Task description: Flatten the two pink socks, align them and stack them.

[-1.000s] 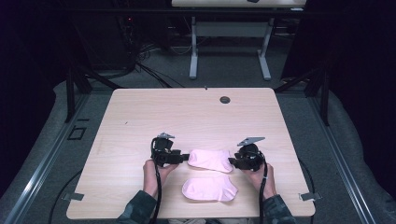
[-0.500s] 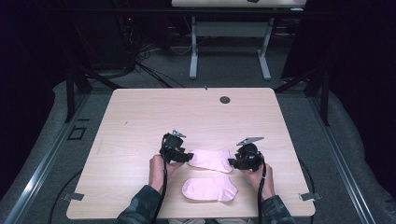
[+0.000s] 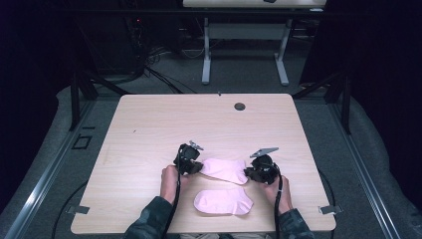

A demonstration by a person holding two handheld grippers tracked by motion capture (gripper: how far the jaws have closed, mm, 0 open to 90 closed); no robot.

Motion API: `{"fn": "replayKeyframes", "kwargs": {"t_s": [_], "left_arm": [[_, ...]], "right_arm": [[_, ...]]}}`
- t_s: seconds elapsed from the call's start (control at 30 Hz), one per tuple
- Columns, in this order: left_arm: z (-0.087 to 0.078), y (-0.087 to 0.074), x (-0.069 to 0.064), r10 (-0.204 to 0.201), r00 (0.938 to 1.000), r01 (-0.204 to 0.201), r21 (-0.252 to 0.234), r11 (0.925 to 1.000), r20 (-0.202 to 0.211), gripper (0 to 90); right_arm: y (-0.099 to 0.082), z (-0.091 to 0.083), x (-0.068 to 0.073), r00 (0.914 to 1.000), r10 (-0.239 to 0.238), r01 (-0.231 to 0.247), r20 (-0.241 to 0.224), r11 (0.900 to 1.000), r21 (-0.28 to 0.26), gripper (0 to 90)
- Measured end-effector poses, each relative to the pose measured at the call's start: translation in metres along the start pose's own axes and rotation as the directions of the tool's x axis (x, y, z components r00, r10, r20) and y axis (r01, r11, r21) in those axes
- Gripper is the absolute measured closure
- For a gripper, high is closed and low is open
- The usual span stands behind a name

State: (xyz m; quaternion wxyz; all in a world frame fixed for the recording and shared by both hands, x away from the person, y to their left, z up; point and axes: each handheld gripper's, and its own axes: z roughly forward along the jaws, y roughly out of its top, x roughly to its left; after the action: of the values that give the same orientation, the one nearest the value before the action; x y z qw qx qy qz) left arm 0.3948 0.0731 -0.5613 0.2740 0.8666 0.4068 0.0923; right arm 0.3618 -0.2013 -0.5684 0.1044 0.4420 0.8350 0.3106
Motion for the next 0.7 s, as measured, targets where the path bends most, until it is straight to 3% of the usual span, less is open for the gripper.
{"fn": "replayKeyframes", "kwargs": {"t_s": [0.17, 0.3, 0.57, 0.63, 0.67, 0.7], "left_arm": [[-0.003, -0.002, 0.001, -0.011, 0.9997, 0.012, -0.018, 0.9998, 0.02, 88.8], [-0.02, -0.005, -0.001, -0.026, 0.9985, 0.029, -0.066, 0.9974, 0.048, 88.8], [-0.05, -0.011, -0.008, -0.051, 0.9938, 0.063, -0.121, 0.9907, 0.098, 88.7], [-0.061, -0.014, -0.01, -0.063, 0.9906, 0.08, -0.14, 0.9868, 0.122, 88.7], [-0.069, -0.018, -0.012, -0.088, 0.9841, 0.111, -0.153, 0.982, 0.154, 88.7], [-0.069, -0.018, -0.012, -0.088, 0.9841, 0.111, -0.153, 0.982, 0.154, 88.7]], "right_arm": [[-0.001, -0.001, 0.0, 0.9999, 0.009, -0.009, -0.011, 0.9999, -0.006, 85.4], [0.001, -0.013, 0.001, 0.9992, 0.017, -0.019, -0.037, 0.9991, -0.038, 85.5], [0.008, -0.048, 0.012, 0.9991, -0.014, 0.01, -0.04, 0.9953, -0.097, 85.5], [0.008, -0.053, 0.014, 0.999, -0.019, 0.015, -0.04, 0.9955, -0.093, 85.4], [0.007, -0.063, 0.018, 0.9985, -0.024, 0.019, -0.048, 0.9944, -0.104, 85.5], [0.007, -0.063, 0.018, 0.9985, -0.024, 0.019, -0.048, 0.9944, -0.104, 85.5]]}}
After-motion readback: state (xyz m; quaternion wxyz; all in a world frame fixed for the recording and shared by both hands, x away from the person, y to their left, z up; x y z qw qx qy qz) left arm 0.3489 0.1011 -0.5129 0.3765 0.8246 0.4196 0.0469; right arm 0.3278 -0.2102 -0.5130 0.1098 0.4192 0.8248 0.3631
